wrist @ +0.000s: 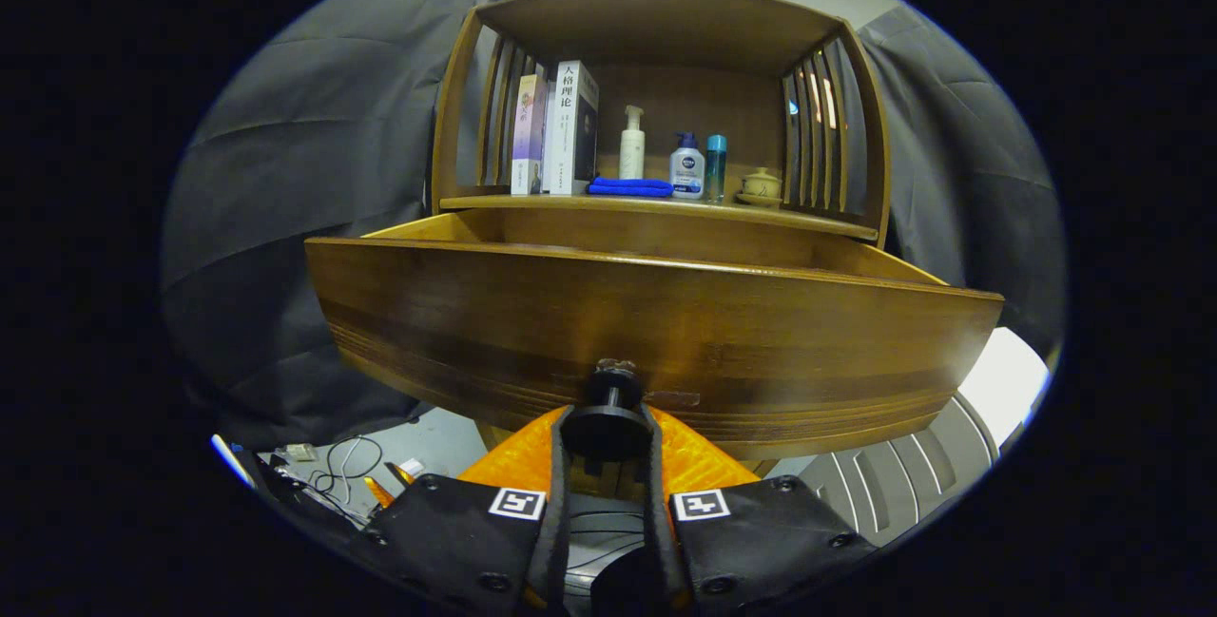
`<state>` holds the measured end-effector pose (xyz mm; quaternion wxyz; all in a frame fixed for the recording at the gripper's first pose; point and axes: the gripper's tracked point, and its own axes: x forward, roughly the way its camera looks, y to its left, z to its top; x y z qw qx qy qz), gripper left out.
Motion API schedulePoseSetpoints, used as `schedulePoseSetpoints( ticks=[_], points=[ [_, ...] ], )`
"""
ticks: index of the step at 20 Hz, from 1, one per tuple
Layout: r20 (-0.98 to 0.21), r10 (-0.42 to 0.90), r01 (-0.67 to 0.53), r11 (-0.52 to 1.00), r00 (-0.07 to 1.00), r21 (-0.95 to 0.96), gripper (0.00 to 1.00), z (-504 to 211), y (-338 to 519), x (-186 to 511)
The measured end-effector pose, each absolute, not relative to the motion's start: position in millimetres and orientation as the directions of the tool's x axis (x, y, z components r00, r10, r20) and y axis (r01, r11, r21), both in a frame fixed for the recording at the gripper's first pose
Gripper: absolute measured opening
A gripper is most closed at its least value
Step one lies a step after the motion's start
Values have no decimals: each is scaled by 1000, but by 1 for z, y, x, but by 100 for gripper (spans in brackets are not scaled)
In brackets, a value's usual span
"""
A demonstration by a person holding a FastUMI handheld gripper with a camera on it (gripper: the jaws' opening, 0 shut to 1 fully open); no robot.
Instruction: Pull open the drawer, take out the items inside it, and place them on the countertop above the cabinet.
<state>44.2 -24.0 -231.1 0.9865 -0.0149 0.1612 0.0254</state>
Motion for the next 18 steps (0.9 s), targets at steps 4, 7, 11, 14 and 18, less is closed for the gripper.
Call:
schedulePoseSetpoints(
  ticks=[4,7,11,14,18],
  points=[
    [-276,59,-59,998,959,9,69,-210,-29,37],
    [-240,55,-60,998,969,-15,87,-189,-34,30],
    [-229,49,-46,999,972,17,99,-166,-39,26],
    [-204,17,-20,1000,979,-14,99,-147,-58,31],
    [-193,5,1,999,981,35,99,-131,-73,39]
  ],
)
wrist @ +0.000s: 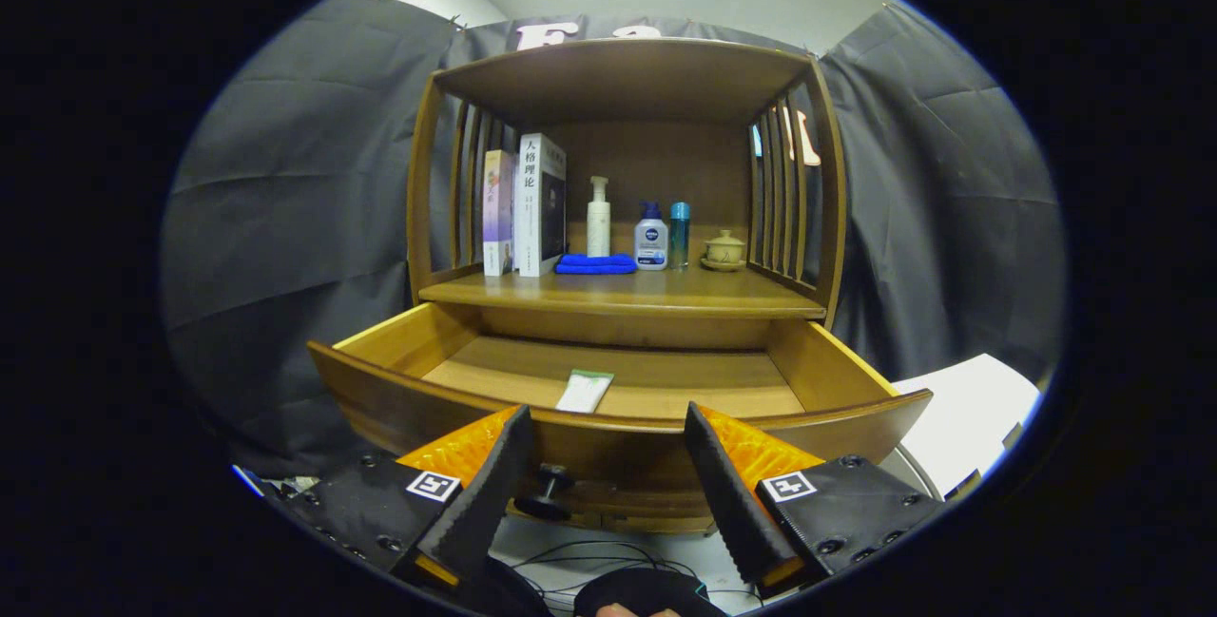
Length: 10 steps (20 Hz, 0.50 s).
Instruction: Pull open the drawer, take out the items inside it, and place them on the countertop above the cabinet.
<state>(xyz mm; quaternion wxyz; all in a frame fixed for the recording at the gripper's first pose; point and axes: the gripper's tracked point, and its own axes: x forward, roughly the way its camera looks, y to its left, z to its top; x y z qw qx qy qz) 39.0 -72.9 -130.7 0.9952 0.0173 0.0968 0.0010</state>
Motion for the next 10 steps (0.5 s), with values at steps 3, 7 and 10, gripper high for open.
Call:
schedulePoseSetpoints(
  ticks=[3,7,10],
  points=[
    [-176,20,-11,998,984,54,97,-110,-78,50],
    [-142,23,-25,1000,990,-18,97,-75,-82,78],
    [-203,36,-46,998,979,-47,97,-67,-80,104]
  ],
)
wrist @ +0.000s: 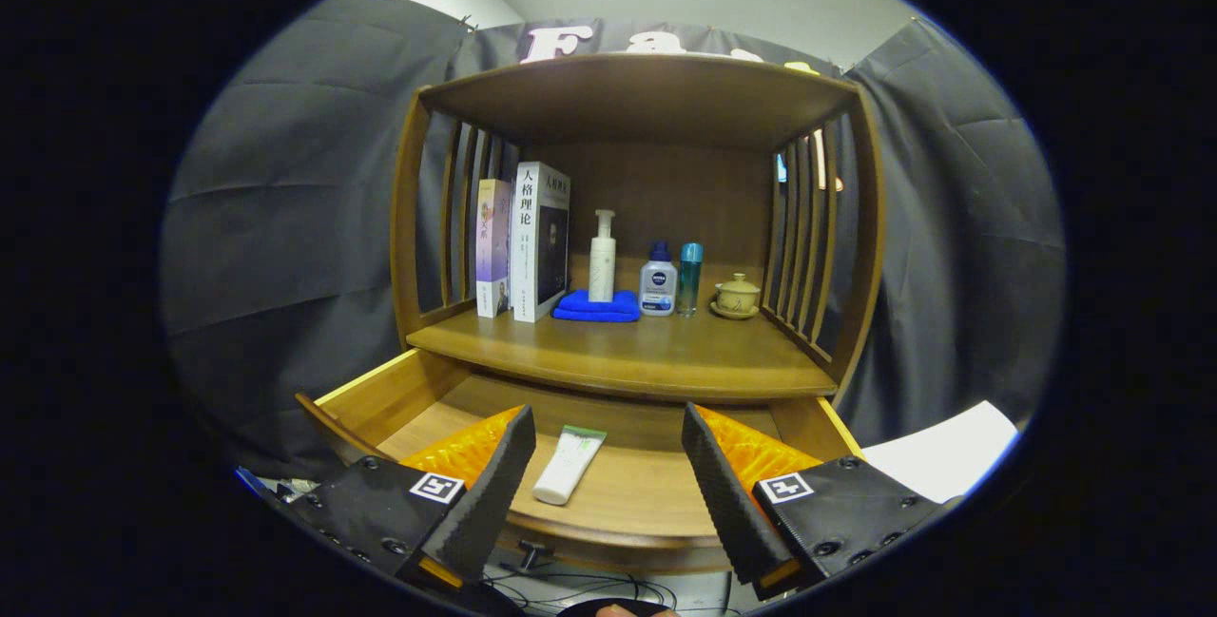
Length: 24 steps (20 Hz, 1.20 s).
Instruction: Pull open the drawer, take out the items inside it, and place them on the countertop above the cabinet.
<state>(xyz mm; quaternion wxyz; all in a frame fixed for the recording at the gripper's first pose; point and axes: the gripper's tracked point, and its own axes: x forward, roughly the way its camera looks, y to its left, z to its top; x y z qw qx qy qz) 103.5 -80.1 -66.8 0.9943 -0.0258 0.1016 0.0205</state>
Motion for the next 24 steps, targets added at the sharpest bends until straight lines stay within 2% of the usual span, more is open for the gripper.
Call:
schedulePoseSetpoints(
  ticks=[5,10,17,24],
  points=[
    [-377,100,-114,993,921,-14,98,-84,-64,148],
    [-603,130,-168,986,787,-7,98,-133,-55,177],
    [-770,189,-226,972,609,60,98,-172,-37,205],
    [-878,170,-221,972,447,76,97,-201,-30,220]
  ],
)
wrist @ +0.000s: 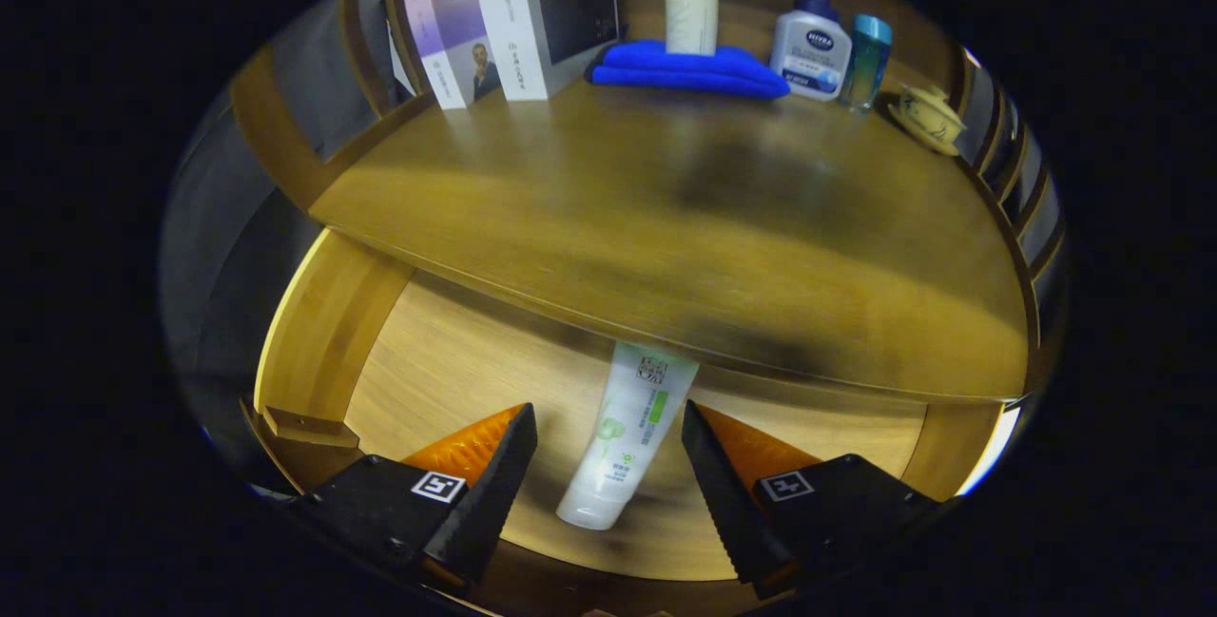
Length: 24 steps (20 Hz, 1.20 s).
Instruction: Pull open the drawer, take out the items inside it, and place them on the countertop above the cabinet.
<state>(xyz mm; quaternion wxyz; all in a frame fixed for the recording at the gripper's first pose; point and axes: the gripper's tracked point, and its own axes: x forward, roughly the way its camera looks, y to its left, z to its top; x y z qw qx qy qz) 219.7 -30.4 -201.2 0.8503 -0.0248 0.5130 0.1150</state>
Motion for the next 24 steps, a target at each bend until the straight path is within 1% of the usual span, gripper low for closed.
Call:
schedulePoseSetpoints(
  ticks=[4,6,7,9,10,11,13,17,24],
  points=[
    [-923,143,-232,971,359,60,96,-227,-27,216],
    [-933,119,-218,975,341,45,81,-234,-38,216],
    [-943,136,-207,976,305,73,73,-238,-39,213],
    [-943,152,-184,978,295,100,59,-239,-36,213],
    [-942,172,-202,973,287,116,51,-239,-35,211],
    [-941,198,-227,964,273,137,51,-239,-32,208],
    [-928,228,-176,968,295,182,36,-228,-32,208],
    [-904,261,-196,959,338,204,35,-210,-36,208],
    [-827,369,-247,926,424,286,35,-149,-32,172]
  ],
)
